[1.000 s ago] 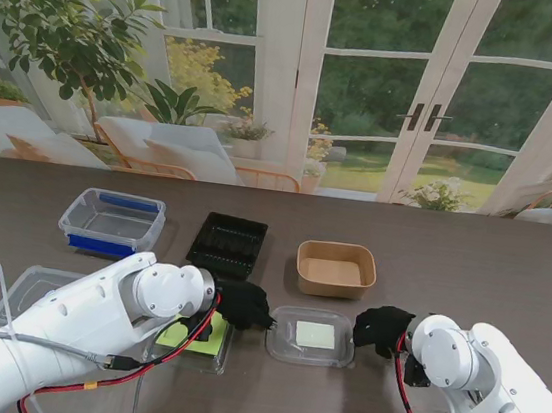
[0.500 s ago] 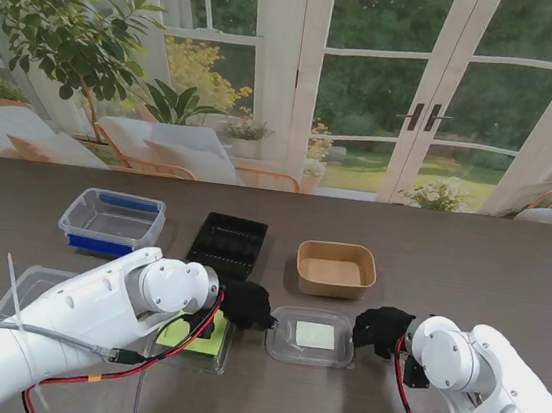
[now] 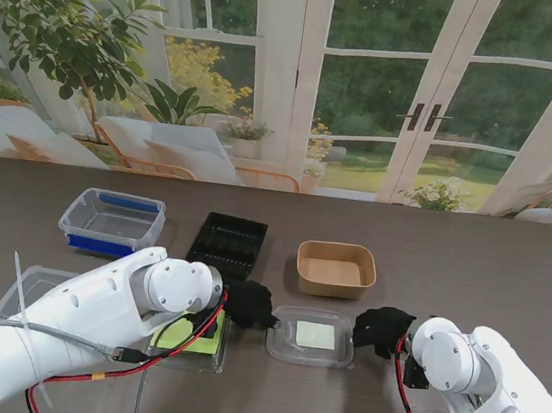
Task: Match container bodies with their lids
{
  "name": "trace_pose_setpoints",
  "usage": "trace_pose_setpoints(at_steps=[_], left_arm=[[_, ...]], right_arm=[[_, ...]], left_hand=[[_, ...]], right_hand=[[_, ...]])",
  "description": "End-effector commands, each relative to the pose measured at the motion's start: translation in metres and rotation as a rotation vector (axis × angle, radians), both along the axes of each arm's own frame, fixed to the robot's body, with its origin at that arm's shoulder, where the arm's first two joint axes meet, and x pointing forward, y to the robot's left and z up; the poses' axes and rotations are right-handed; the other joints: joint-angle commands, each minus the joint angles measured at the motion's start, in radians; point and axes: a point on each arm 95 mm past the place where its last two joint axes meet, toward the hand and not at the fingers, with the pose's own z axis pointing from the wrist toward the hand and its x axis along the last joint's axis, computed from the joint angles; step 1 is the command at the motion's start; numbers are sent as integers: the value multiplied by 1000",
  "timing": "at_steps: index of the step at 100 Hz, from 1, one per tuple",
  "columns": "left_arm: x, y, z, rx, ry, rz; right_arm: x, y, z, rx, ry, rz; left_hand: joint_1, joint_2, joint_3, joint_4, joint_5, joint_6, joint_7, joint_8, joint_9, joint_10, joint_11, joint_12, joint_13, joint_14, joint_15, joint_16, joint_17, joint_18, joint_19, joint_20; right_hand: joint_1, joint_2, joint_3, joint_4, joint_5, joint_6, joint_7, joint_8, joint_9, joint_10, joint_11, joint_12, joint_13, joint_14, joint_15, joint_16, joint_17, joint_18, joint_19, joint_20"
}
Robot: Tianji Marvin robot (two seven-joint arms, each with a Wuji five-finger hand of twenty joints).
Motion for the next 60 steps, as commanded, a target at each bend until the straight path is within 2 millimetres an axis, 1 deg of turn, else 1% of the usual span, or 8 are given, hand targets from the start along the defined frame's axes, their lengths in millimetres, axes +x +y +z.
trace_pose_setpoints(at_steps=[1, 8, 12, 19, 32, 37, 42, 60], left_arm=[[-11, 0, -17, 18, 50, -3], [-11, 0, -18, 5, 43, 0], [-12, 0, -17, 1, 37, 0], [-12, 0, -16, -6, 30, -2], [-11, 0, -14, -23, 25, -2], [-11, 0, -13, -31, 23, -2], [-11, 0, -12, -38, 19, -4], [-10, -1, -9, -75, 10, -8]], right_arm=[[-7, 3, -10, 4, 35, 12], [-7, 3, -10, 10, 35, 8], [-8, 3, -10, 14, 35, 5], [-9, 2, -9, 23, 34, 2], [-10, 2, -6, 51, 35, -12], [-11, 2, -5, 62, 34, -16], [-11, 2, -4, 74, 33, -20], [-13, 2, -2, 112, 37, -39]], left_hand=[[40, 46, -35, -16, -28, 61, -78, -14, 5, -8, 10, 17, 15, 34, 30, 5, 9, -83, 37, -6], [42, 44, -36, -16, -26, 60, -77, -14, 3, -14, 12, 18, 20, 43, 28, 4, 7, -82, 35, -4], [42, 45, -36, -16, -23, 59, -76, -13, 14, 3, 11, 16, 12, 12, 27, 2, 7, -82, 35, -3], [42, 44, -37, -16, -24, 58, -77, -14, 21, -23, 14, 14, -6, 50, 22, 6, 5, -82, 32, -2], [41, 43, -34, -16, -19, 56, -75, -13, 13, -9, 8, 15, 8, 28, 24, 3, -1, -81, 28, 0], [41, 41, -33, -16, -19, 57, -75, -13, 12, -15, 9, 16, 10, 64, 18, 4, -4, -78, 25, 1], [40, 40, -32, -16, -16, 55, -73, -12, 12, -10, 9, 16, 23, 35, 23, 5, -4, -77, 23, 3], [35, 37, -22, -16, -11, 53, -72, -12, 16, -12, 10, 16, 9, 51, 19, 8, -5, -74, 21, 9]], right_hand=[[-36, 26, 5, 33, -2, -54, -35, -21, -5, 5, 28, 20, 37, -21, 32, 3, 308, -17, 43, -15], [-35, 28, 5, 33, -1, -55, -34, -21, -6, 6, 29, 20, 37, -20, 32, 3, 306, -17, 44, -15], [-35, 28, 6, 33, 0, -57, -35, -21, -6, 7, 29, 21, 37, -19, 31, 2, 306, -16, 44, -14], [-36, 27, 6, 33, 4, -57, -35, -22, -6, 8, 30, 21, 37, -18, 29, 1, 305, -15, 44, -14], [-33, 26, 8, 33, 8, -59, -39, -23, -7, 12, 30, 21, 37, -7, 28, 0, 304, -15, 44, -14], [-33, 26, 9, 33, 9, -60, -41, -24, -7, 12, 30, 20, 37, -9, 27, 0, 302, -13, 43, -14], [-32, 26, 10, 33, 10, -62, -42, -25, -7, 13, 31, 20, 37, -10, 27, -1, 301, -12, 43, -14], [-28, 23, 15, 33, 9, -61, -47, -27, -9, 18, 32, 20, 36, -2, 27, -1, 296, -6, 43, -12]])
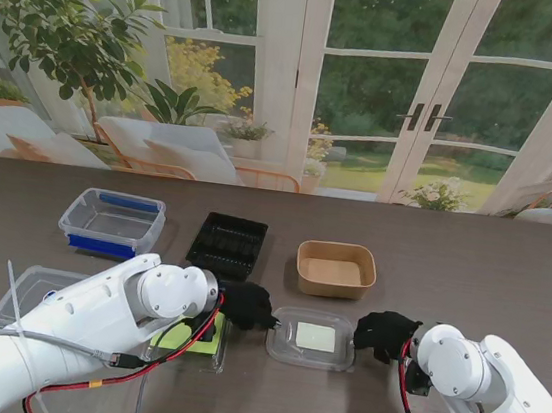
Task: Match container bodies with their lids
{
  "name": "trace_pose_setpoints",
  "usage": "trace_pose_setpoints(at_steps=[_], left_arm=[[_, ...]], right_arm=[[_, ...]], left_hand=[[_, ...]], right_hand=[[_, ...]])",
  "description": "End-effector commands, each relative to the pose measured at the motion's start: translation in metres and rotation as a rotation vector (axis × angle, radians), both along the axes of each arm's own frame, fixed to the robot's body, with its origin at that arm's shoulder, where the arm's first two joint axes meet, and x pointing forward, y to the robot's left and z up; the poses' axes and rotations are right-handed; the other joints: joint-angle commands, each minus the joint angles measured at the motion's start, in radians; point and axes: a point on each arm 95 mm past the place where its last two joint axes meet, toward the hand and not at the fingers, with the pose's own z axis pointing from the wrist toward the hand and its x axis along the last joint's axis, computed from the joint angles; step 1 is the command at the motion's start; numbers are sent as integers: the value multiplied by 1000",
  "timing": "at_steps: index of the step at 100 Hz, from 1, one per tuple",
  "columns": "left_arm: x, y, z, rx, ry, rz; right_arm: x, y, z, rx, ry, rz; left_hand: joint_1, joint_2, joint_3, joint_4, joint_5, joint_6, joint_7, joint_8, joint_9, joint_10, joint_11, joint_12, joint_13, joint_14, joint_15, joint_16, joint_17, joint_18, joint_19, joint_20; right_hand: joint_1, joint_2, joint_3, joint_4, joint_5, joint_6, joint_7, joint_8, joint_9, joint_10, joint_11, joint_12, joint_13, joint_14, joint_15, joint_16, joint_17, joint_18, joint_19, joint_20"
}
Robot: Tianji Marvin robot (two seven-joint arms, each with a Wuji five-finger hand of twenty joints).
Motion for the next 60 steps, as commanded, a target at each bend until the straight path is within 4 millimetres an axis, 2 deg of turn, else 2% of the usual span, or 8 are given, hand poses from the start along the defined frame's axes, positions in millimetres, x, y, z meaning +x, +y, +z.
trace_pose_setpoints(at_steps=[1, 4, 9, 10, 13, 17, 28, 60], left_arm=[[-6, -6, -3, -16, 21, -19], [-6, -6, -3, -19, 18, -19], [-7, -5, -2, -25, 14, -18], [-7, -5, -1, -26, 13, -18], [-7, -5, -1, -30, 9, -16], [-7, -5, 0, -35, 5, -14], [-7, -3, 1, -49, -11, -6], [-5, 0, 4, -71, -49, 3]], right_arm=[[-4, 8, -1, 20, 12, 14], [-5, 8, 0, 25, 12, 11], [-5, 8, 0, 33, 11, 5], [-5, 8, 0, 34, 11, 4], [-5, 8, 1, 38, 11, 2], [-5, 8, 1, 43, 10, -3], [-4, 7, 3, 49, 7, -12], [-2, 6, 8, 59, -1, -30]], left_hand=[[34, 36, -13, -16, -8, 39, -67, -19, 17, -16, 10, 16, 12, 56, 19, 8, -1, -73, 21, 9], [34, 36, -11, -16, -8, 40, -67, -19, 17, -16, 10, 16, 3, 62, 18, 10, -2, -73, 21, 9], [32, 35, -8, -16, -11, 40, -69, -20, 17, -13, 9, 16, 24, 45, 20, 5, -3, -71, 20, 11], [32, 34, -8, -16, -8, 39, -67, -19, 17, -13, 8, 16, 14, 61, 16, 6, -3, -71, 19, 11], [30, 32, -6, -17, -7, 38, -67, -19, 18, -16, 9, 16, 18, 43, 21, 7, -3, -71, 19, 12], [29, 32, -1, -16, -6, 40, -67, -19, 19, -13, 8, 16, 19, 59, 17, 5, -2, -71, 19, 12], [26, 29, 4, -17, -6, 39, -67, -19, 19, -14, 7, 16, 12, 47, 16, 7, -4, -71, 18, 12], [17, 23, 19, -18, -5, 34, -66, -19, 15, -10, -5, 11, 8, 52, 0, 1, -19, -70, 0, 9]], right_hand=[[-28, 23, 15, 33, -3, -110, -47, -26, -9, 18, 31, 19, 36, -1, 27, -1, 296, -6, 43, -12], [-28, 23, 16, 33, -4, -110, -48, -26, -9, 18, 31, 19, 36, 0, 26, -1, 295, -6, 43, -12], [-26, 22, 17, 32, -5, -112, -48, -26, -10, 19, 31, 19, 36, 0, 25, -2, 293, -5, 43, -11], [-27, 22, 17, 32, -4, -112, -48, -26, -10, 20, 31, 19, 36, 0, 25, -2, 292, -4, 43, -11], [-27, 22, 17, 32, -5, -112, -48, -26, -10, 20, 31, 18, 36, 0, 25, -2, 292, -4, 43, -11], [-25, 21, 18, 32, -4, -111, -47, -26, -11, 20, 32, 18, 36, 3, 24, -2, 291, -3, 43, -11], [-26, 22, 19, 31, -5, -112, -47, -25, -12, 21, 31, 18, 36, 3, 24, -3, 290, -2, 43, -10], [-24, 21, 20, 31, -2, -111, -50, -26, -17, 27, 31, 17, 36, 12, 18, -7, 283, 1, 40, -8]])
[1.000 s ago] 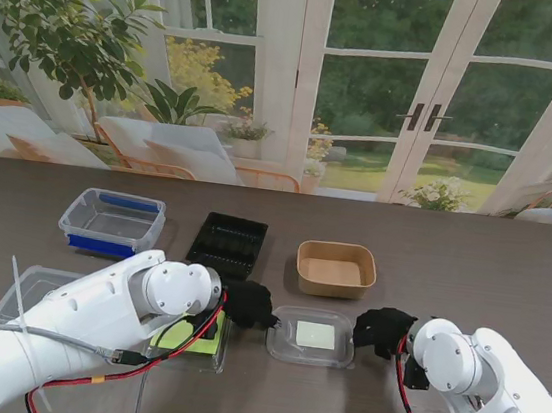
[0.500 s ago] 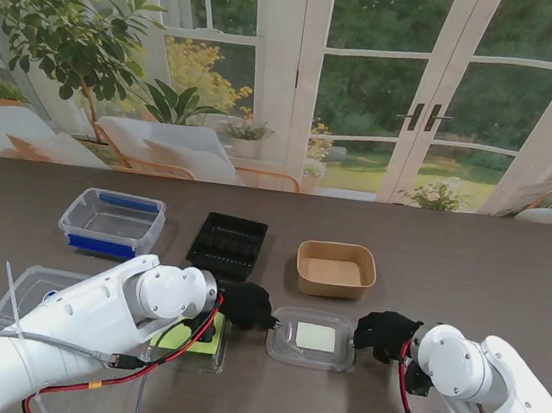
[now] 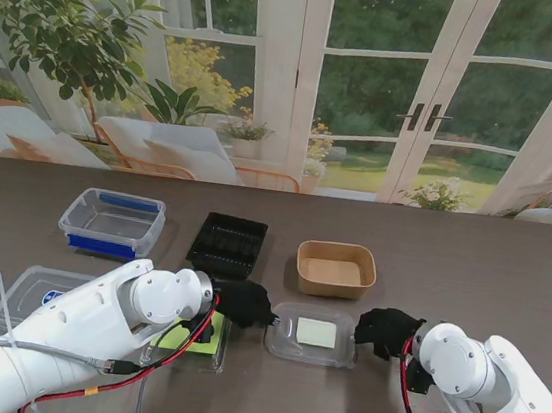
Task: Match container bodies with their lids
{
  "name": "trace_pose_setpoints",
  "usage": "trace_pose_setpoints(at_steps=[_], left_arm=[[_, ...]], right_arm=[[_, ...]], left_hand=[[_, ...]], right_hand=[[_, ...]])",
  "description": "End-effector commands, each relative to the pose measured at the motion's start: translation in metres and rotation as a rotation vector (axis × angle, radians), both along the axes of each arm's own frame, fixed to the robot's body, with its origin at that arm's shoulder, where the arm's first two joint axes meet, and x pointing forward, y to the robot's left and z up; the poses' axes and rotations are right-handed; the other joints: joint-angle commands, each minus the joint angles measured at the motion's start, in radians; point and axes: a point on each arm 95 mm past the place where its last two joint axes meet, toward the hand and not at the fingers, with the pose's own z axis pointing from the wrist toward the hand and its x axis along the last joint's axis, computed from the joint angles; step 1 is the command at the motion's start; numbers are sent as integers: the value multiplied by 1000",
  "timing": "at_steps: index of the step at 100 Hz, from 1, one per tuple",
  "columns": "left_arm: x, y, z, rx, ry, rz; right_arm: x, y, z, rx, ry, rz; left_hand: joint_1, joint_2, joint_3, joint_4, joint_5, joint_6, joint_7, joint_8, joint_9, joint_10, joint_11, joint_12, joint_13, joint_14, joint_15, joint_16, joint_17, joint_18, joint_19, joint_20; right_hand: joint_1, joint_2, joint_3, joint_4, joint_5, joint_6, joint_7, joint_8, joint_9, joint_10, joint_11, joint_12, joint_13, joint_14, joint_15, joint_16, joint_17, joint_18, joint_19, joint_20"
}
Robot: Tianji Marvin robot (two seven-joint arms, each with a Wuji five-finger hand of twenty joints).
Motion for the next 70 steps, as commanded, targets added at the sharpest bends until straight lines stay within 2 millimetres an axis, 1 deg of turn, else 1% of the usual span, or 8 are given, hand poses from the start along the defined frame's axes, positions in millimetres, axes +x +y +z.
trace_pose_setpoints(at_steps=[1, 4, 17, 70], left_arm=[[-2, -7, 4, -16, -1, -22], [-1, -7, 5, -18, -3, -21], [-1, -7, 6, -23, -13, -22], [1, -8, 14, -44, -51, -30]], right_arm=[[-2, 7, 2, 15, 5, 13], [-2, 7, 2, 15, 4, 13], [-1, 7, 5, 18, -5, 7], [1, 4, 16, 33, -39, -16]], left_hand=[[16, 22, 20, -18, -5, 33, -55, -19, 15, -10, 0, 10, 8, 52, 4, 1, -12, -70, 8, 7], [16, 22, 21, -18, -4, 33, -54, -19, 15, -10, -1, 10, 8, 53, 4, 1, -13, -70, 7, 7], [12, 21, 27, -18, -2, 31, -53, -19, 17, -12, -5, 7, 9, 53, 1, 0, -14, -68, 4, 6], [2, 17, 44, -19, 0, 31, -53, -18, 20, -12, -6, 7, 13, 52, 1, 0, -12, -66, 1, 3]], right_hand=[[-24, 20, 20, 31, -2, -128, -50, -26, -4, 26, 31, 16, 36, 9, 18, -5, 283, 2, 40, -8], [-25, 21, 20, 30, -2, -130, -50, -27, -5, 26, 30, 16, 36, 1, 16, -6, 282, 2, 40, -8], [-24, 21, 20, 30, 0, -128, -51, -27, -5, 26, 31, 16, 36, 10, 16, -7, 282, 3, 40, -7], [-23, 20, 22, 30, 8, -128, -57, -30, -6, 31, 32, 15, 36, 11, 18, -7, 281, 6, 41, -5]])
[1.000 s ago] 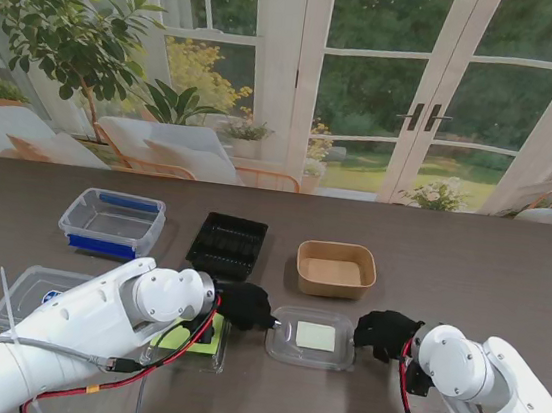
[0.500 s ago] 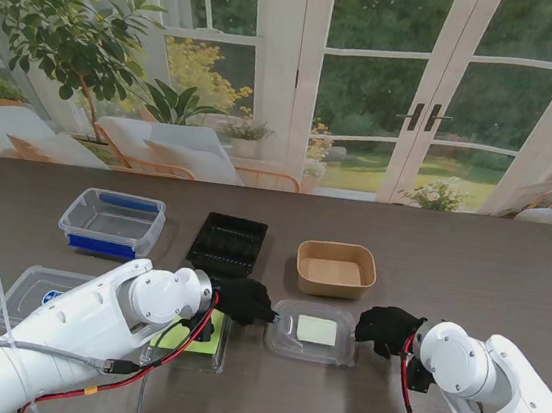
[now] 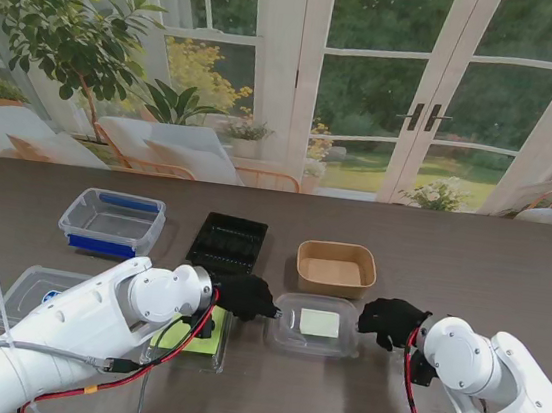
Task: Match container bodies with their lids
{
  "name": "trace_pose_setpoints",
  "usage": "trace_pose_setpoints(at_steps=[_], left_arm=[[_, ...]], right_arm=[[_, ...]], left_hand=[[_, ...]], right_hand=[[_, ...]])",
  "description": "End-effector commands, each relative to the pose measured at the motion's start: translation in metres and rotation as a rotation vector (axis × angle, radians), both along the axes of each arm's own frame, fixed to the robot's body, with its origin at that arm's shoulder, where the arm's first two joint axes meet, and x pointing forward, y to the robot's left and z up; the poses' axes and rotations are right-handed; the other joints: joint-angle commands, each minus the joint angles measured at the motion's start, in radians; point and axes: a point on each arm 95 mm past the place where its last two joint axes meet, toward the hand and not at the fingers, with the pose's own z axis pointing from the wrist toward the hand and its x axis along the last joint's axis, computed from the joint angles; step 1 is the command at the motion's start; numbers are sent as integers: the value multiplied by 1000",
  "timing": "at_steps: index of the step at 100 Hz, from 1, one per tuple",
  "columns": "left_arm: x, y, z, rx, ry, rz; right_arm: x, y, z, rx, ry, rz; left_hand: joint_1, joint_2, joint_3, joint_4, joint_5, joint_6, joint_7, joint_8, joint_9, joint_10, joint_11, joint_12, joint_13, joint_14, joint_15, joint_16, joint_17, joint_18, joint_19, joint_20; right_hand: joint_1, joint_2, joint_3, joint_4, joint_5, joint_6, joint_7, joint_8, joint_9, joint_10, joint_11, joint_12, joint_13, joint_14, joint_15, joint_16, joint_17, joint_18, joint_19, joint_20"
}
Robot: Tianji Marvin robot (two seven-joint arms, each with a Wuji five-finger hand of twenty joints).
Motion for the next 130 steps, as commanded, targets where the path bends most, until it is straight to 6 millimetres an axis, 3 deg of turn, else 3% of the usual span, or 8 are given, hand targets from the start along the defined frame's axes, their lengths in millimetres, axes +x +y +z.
trace_pose_setpoints(at_steps=[1, 130], left_arm=[[-3, -8, 6, -13, -2, -28], [17, -11, 14, -50, -69, -51]], right_arm=[[-3, 7, 1, 13, 7, 15], [-4, -3, 31, 1, -66, -19]], left_hand=[[2, 17, 34, -19, 1, 32, -52, -18, 20, -12, 1, 7, 13, 52, 10, -1, -9, -66, 10, 3], [-19, 5, 72, -22, 3, 29, -51, -18, 23, -14, -1, 7, 15, 52, 8, -2, -9, -66, 10, -1]], right_hand=[[-24, 21, 21, 30, -3, -129, -54, -30, 6, 26, 31, 15, 36, 10, 18, -4, 281, 6, 41, -5], [-20, 16, 26, 31, 8, -131, -68, -36, 7, 29, 32, 13, 35, 15, 19, -3, 282, 12, 42, -5]])
